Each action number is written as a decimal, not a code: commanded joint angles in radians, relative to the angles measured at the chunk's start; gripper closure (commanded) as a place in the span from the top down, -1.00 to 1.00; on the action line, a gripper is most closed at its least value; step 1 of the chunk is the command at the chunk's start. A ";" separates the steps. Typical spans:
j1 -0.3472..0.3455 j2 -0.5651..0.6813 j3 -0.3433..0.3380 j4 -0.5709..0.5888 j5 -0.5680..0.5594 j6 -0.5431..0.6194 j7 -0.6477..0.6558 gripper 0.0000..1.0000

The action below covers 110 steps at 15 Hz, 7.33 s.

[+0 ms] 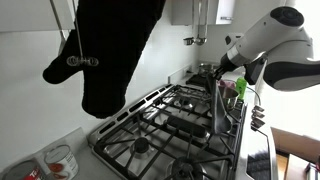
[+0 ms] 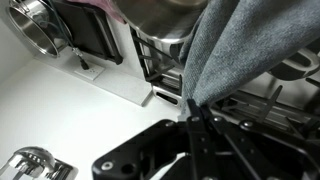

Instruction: Pick up the gray towel from the stove and use it to move the pot from the front right stove plate onto the rear right stove plate before putting it down on the stove

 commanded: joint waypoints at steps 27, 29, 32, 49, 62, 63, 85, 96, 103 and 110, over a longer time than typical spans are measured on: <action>-0.365 0.287 0.322 0.177 -0.515 0.242 0.507 0.29; -0.350 0.291 0.312 0.169 -0.484 0.234 0.476 0.60; -0.289 0.302 0.261 0.153 -0.308 0.231 0.356 0.98; 0.201 0.282 -0.086 0.269 0.427 -0.251 0.033 1.00; 0.139 0.352 -0.079 0.377 0.380 -0.428 0.493 1.00; 0.146 0.363 -0.088 0.397 0.402 -0.463 0.518 1.00; 0.187 0.490 -0.185 0.426 0.586 -0.582 0.895 0.54; 0.196 0.504 -0.198 0.429 0.599 -0.586 0.908 -0.73; 0.197 0.505 -0.200 0.432 0.570 -0.561 0.881 -0.78; 0.191 0.540 -0.214 0.469 0.524 -0.541 0.776 -0.78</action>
